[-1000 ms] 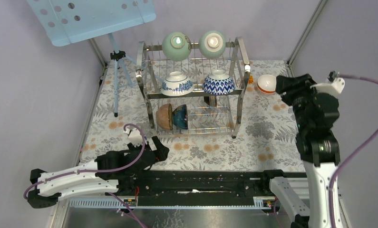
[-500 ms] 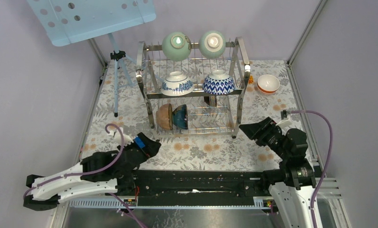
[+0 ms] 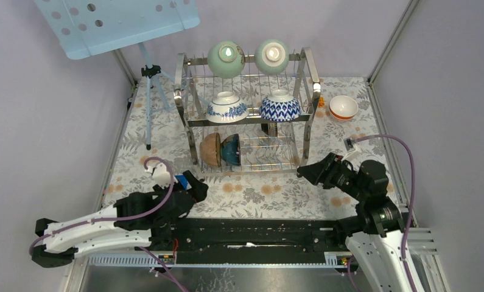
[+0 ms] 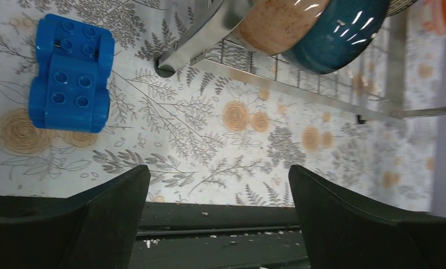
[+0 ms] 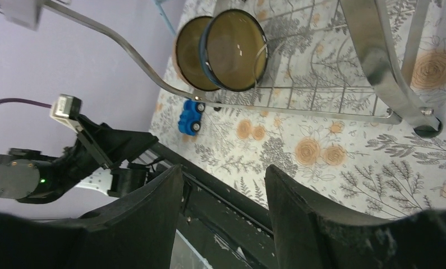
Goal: Unload the bowls from the dish rack
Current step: Pick up the bowl from the dish rack.
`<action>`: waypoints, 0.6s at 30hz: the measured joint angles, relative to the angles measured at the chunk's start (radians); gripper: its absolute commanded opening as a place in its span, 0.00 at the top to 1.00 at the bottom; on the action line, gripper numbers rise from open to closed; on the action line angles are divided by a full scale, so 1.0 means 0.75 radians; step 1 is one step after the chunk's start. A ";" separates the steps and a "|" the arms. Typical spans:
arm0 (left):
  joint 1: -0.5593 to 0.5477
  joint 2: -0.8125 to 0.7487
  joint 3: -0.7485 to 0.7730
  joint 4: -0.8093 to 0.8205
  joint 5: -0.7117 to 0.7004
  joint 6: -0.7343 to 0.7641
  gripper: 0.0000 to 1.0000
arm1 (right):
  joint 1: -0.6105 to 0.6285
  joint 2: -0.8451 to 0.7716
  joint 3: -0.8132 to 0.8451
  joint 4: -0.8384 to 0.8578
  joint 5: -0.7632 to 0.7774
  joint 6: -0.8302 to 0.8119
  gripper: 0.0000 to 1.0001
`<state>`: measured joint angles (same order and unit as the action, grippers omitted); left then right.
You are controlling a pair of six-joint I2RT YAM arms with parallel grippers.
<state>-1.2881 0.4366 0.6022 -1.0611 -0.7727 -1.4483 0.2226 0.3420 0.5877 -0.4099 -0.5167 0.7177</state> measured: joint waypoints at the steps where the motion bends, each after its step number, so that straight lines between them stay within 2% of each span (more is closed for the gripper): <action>1: 0.001 0.058 0.013 0.001 -0.002 0.011 0.01 | 0.007 0.035 0.003 -0.002 0.000 -0.018 0.38; 5: 0.000 0.193 0.060 0.011 -0.013 0.047 0.01 | 0.024 0.141 0.006 0.010 0.001 -0.057 0.38; 10: 0.001 0.185 0.065 0.033 -0.032 0.068 0.01 | 0.136 0.229 0.005 0.098 0.038 -0.061 0.38; 18: 0.000 0.075 0.053 0.071 -0.060 0.084 0.01 | 0.697 0.496 0.004 0.311 0.356 -0.060 0.39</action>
<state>-1.2881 0.4927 0.6422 -1.0077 -0.8173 -1.3853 0.7452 0.7139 0.5907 -0.1768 -0.2497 0.6731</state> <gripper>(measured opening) 0.988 0.614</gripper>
